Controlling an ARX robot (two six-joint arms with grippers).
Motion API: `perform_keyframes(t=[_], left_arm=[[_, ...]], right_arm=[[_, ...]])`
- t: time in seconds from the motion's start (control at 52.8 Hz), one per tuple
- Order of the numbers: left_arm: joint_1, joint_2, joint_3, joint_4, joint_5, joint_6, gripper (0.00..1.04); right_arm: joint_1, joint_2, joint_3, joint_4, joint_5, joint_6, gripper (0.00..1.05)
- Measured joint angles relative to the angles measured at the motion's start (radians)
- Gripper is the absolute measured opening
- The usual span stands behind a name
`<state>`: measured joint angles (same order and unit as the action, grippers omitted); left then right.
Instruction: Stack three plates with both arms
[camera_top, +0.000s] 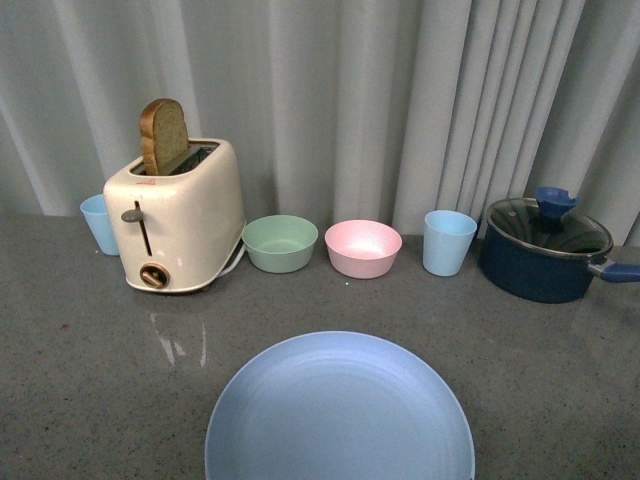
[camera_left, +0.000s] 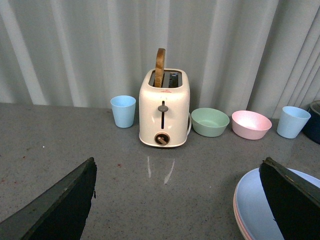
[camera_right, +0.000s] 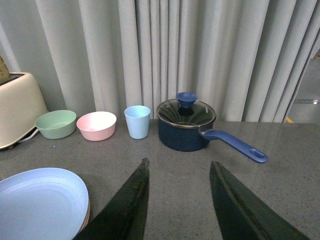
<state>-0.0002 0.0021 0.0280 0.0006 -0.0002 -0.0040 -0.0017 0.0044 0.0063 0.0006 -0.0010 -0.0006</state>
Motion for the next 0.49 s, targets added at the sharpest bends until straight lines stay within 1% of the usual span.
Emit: perform_keyframes(t=[0.246, 0.322, 0.493], left_arm=[[0.000, 0.000, 0.000, 0.000, 0.000, 0.000, 0.98], [0.000, 0.000, 0.000, 0.000, 0.000, 0.000, 0.98], [0.000, 0.000, 0.000, 0.000, 0.000, 0.000, 0.98]], right_arm=[[0.000, 0.000, 0.000, 0.000, 0.000, 0.000, 0.99], [0.000, 0.000, 0.000, 0.000, 0.000, 0.000, 0.97], [0.000, 0.000, 0.000, 0.000, 0.000, 0.000, 0.97]])
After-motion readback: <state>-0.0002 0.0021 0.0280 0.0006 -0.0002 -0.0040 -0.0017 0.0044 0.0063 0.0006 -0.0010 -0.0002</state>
